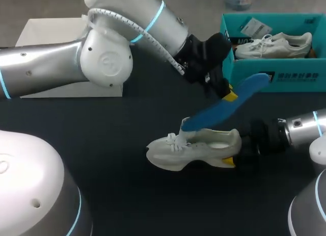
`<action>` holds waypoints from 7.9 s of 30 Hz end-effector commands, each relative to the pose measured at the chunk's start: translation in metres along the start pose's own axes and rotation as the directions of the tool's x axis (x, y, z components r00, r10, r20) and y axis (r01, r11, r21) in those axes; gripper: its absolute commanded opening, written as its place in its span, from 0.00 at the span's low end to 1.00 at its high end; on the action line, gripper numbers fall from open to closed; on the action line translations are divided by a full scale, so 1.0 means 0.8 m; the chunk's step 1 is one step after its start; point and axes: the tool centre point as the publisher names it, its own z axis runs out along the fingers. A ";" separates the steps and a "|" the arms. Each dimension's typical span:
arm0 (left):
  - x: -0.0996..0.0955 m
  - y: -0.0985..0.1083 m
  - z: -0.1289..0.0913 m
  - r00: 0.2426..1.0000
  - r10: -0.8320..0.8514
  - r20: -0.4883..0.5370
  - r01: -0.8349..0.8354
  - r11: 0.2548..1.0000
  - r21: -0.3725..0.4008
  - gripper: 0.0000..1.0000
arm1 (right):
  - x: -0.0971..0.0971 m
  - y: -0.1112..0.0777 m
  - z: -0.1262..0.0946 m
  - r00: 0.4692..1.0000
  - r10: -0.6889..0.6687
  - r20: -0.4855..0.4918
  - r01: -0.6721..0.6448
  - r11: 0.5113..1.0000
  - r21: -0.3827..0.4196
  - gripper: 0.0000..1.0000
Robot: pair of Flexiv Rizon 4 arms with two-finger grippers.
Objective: Take the shoe out of the shoebox, open the shoe tongue, remove and reinsert the insole, then place the shoe into the shoebox
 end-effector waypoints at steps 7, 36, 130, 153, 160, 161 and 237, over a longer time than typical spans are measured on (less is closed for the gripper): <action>-0.002 -0.003 -0.012 1.000 0.002 -0.006 -0.002 1.000 -0.025 0.00 | 0.000 0.000 0.001 1.000 0.001 0.001 -0.001 1.000 0.004 0.00; 0.063 -0.031 -0.137 0.925 -0.260 -0.277 0.363 0.817 0.449 0.00 | 0.000 0.000 0.001 1.000 0.001 0.001 -0.001 1.000 0.004 0.00; 0.164 -0.072 -0.224 0.859 -0.173 -0.482 0.464 0.661 0.589 0.00 | 0.001 0.008 -0.024 0.998 0.054 -0.020 -0.051 0.988 0.145 1.00; 0.164 -0.072 -0.224 0.859 -0.173 -0.482 0.464 0.661 0.589 0.00 | 0.001 0.080 -0.058 0.982 0.187 0.017 -0.141 0.677 0.722 1.00; 0.164 -0.072 -0.224 0.859 -0.173 -0.482 0.464 0.661 0.589 0.00 | 0.007 0.084 -0.061 0.979 0.192 0.062 -0.166 0.595 0.787 1.00; 0.164 -0.072 -0.224 0.859 -0.173 -0.482 0.464 0.661 0.589 0.00 | 0.008 0.085 -0.062 0.979 0.191 0.068 -0.168 0.580 0.797 1.00; 0.164 -0.072 -0.224 0.859 -0.173 -0.482 0.464 0.661 0.589 0.00 | -0.054 0.099 0.011 0.989 0.026 -0.145 0.110 0.526 0.843 1.00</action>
